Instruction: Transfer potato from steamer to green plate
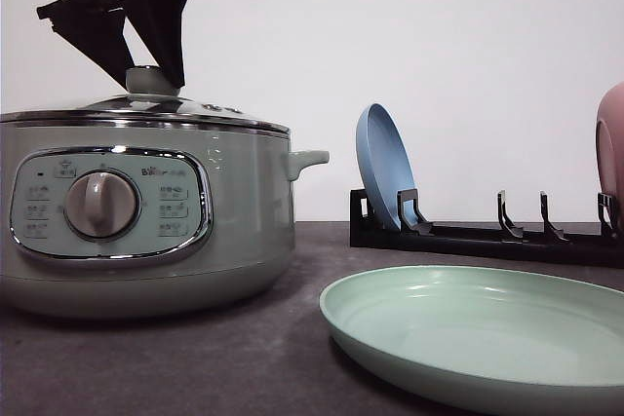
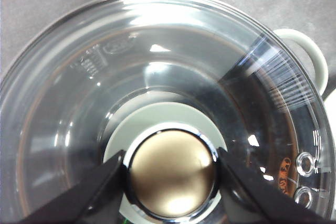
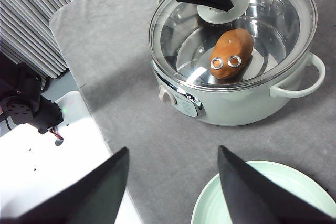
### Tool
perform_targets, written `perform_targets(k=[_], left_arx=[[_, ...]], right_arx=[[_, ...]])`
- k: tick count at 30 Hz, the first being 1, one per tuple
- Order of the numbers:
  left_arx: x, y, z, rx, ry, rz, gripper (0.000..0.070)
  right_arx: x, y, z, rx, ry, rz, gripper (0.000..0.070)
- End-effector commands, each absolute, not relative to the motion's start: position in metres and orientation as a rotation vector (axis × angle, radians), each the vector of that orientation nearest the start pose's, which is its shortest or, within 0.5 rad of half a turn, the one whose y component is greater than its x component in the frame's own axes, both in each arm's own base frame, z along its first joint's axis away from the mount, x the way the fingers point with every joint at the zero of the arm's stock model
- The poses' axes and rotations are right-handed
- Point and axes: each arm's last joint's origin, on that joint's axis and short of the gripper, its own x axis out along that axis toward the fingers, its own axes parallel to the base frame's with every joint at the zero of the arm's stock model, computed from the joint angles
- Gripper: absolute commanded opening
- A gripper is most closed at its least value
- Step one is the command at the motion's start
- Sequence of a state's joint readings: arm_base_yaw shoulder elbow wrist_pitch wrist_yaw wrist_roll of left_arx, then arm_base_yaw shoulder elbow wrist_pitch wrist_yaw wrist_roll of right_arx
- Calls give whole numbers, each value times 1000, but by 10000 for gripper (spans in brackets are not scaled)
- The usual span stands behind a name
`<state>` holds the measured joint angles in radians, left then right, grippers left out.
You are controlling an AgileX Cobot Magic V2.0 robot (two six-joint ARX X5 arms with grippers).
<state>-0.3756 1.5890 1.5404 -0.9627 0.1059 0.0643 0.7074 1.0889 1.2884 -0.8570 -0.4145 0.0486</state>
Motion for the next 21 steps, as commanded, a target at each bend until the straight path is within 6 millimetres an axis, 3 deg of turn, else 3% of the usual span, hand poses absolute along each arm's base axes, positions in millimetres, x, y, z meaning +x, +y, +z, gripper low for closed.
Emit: perform_targets(k=[1,8,15,21], left_arx=[[303,-125,335,197,1001,-483,195],[300,-124,334,201,1029,-482,0],[298,-122,339,197,1008,-480,2],[288,-113,359,173,915,-468,2]], right_arx=[[145,142,390,-70,696,1070,335],[145,142,390,-70,696,1071,334],[145,142,390,-69,696,1070,335],[145,142,390,-70,696,1070,335]])
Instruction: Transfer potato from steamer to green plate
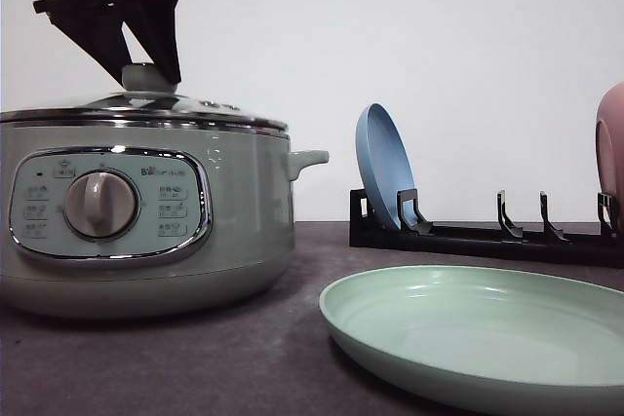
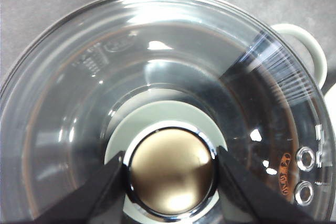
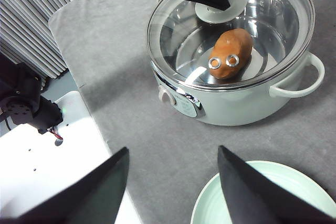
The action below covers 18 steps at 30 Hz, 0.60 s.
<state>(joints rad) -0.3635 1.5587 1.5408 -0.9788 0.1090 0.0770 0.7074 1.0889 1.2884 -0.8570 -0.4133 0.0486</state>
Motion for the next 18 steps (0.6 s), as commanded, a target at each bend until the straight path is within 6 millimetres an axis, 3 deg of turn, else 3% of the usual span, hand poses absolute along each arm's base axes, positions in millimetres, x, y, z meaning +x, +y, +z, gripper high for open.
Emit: perform_targets(k=[1,8,18], left_arx=[[286,-111,362,169,900,-466,2],[267,-93,388,145,799,-430,2],[228,-51,425,128,655,-238,2]], right_arx=[[145,142,390,-70,696,1070,335],[145,142,390,-70,695,1071,335],[145,142,390,-59,702,1066,335]])
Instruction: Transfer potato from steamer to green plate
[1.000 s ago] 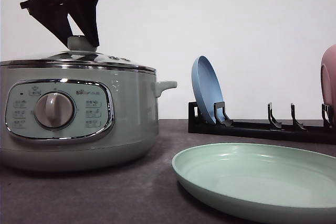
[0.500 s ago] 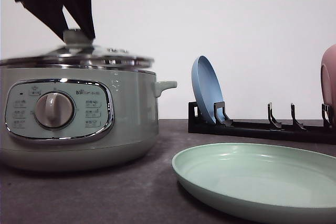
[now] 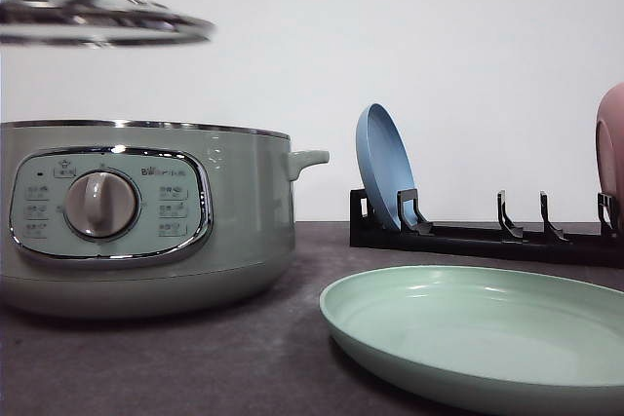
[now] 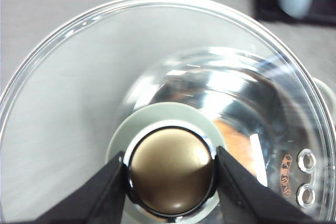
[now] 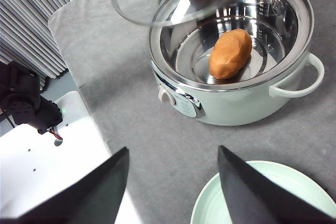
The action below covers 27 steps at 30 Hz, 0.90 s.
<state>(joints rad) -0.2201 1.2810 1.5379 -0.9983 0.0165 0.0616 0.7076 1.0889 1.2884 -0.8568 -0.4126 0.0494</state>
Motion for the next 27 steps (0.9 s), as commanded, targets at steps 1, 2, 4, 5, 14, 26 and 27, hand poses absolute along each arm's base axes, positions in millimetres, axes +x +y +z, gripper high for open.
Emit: perform_targets(k=[1,2,4,5,14,26,27], left_arx=[[224,-46,428,126,648,-216,2],[220,-42,430,125,642,-194,2],[213,-34,433,122,639,-149,2],[210,-31,434,121,641,-129,2],[195,-7,434,106,690,11,2],[195,4,434,86,695,65,2],[195,5,434,85,695,69,2]], right_arx=[[145,142,390,-59,702,1065,335],[145,142,390,-60,702,1062,335],[146,141,390,-65,699,1045,335],[146,141,390,-68,699,1035,335],[153,147,385,-60,730,1013,345],[204,192,377,-41,797,997,450],[211,198,378,-44,801,997,450]])
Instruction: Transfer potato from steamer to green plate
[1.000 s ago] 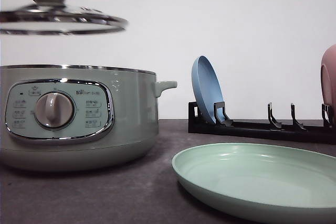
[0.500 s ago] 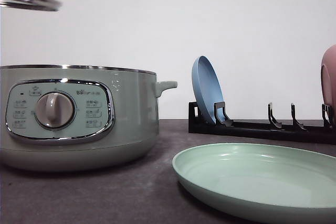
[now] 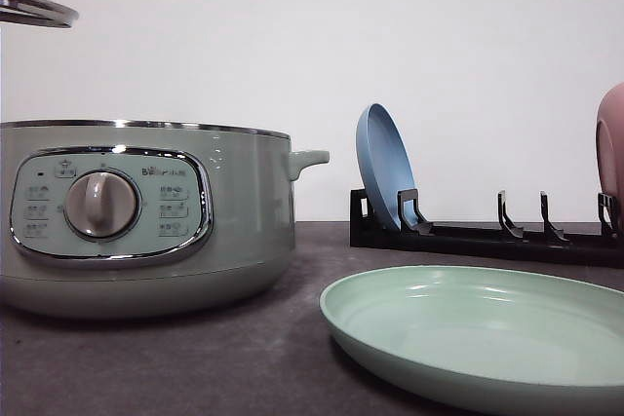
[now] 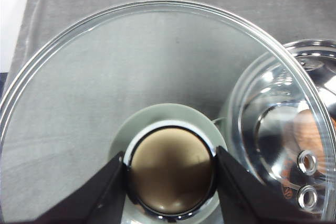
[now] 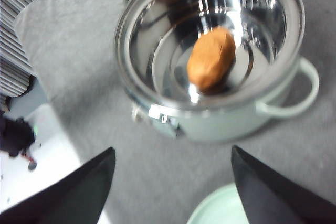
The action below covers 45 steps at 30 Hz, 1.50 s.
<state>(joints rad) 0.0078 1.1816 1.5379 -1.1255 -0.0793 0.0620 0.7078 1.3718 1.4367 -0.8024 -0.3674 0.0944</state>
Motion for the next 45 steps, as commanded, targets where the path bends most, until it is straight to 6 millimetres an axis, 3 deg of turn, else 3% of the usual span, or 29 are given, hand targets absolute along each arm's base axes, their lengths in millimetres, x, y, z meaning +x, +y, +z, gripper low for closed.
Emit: perform_targets(k=[1,9,17,30,37,45], left_arx=[[195,6,434,83,695,73,2],[195,10,434,74,696,97,2],[195,10,434,73,696,98,2],[195,10,434,72,697,98,2],[194,10,433,72,709,97,2],[194,10,433,72,712,97,1]], right_arx=[[219,205,379,-48,805,998,450],[279,259,372,-64,837,992,451],[319,306,343,-95,864,950,492],[327,358,279,-223,912,852,492],[329,367,256,-279,934,787,497],[331,370,246,-287,957,781,497]])
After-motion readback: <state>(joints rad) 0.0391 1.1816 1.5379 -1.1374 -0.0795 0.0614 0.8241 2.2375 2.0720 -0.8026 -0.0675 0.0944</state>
